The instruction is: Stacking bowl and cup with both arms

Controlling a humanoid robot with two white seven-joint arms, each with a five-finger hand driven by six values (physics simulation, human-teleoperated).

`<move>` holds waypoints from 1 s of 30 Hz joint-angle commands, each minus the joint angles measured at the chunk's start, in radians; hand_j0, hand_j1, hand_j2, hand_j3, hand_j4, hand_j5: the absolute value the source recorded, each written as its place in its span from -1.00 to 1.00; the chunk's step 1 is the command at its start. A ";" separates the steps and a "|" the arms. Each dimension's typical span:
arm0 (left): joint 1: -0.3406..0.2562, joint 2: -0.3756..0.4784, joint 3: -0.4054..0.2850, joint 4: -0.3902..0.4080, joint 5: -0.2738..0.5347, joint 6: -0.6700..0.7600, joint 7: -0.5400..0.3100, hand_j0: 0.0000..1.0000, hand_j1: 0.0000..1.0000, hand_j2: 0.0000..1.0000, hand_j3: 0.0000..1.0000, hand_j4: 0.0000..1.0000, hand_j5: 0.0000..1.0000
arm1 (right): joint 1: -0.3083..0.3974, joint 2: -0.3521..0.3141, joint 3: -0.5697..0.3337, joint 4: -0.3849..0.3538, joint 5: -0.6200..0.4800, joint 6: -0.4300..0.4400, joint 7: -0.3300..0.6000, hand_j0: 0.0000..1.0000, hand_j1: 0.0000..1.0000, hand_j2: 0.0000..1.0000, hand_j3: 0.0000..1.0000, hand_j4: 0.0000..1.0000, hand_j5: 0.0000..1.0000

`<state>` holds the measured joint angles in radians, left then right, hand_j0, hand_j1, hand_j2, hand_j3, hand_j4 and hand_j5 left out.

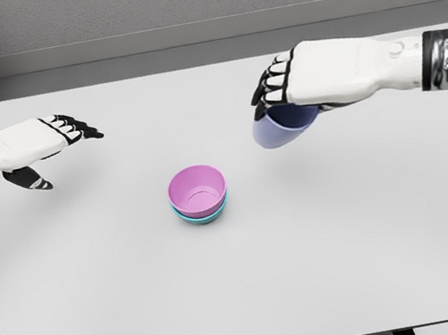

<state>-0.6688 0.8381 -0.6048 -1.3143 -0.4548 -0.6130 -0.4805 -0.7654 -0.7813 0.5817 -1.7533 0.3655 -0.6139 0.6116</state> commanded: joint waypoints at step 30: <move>0.000 0.009 0.000 -0.002 0.007 0.002 0.000 1.00 1.00 1.00 1.00 1.00 1.00 | -0.043 0.177 0.124 0.000 -0.010 0.003 -0.001 0.26 0.26 0.26 0.26 0.26 0.26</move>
<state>-0.6688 0.8457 -0.6047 -1.3162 -0.4534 -0.6130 -0.4805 -0.8114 -0.6149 0.6912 -1.7533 0.3614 -0.6141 0.6115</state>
